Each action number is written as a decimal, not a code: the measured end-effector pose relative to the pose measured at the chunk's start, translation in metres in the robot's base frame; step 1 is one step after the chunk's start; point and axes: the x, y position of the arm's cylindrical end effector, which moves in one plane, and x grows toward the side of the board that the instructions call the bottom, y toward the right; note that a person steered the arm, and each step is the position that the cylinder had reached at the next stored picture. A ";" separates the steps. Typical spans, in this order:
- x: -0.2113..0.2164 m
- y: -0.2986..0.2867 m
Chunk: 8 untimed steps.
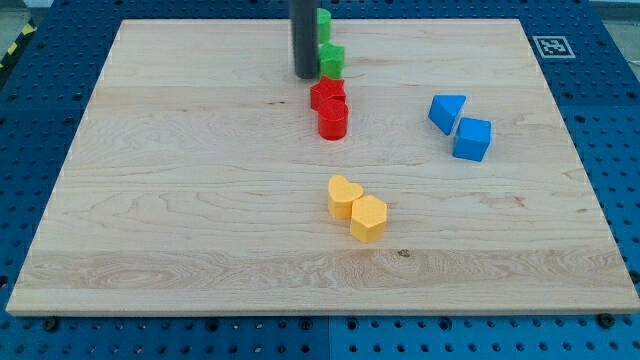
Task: Push the green star towards top center
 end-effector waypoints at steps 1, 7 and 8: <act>0.004 0.037; -0.018 0.083; -0.018 0.081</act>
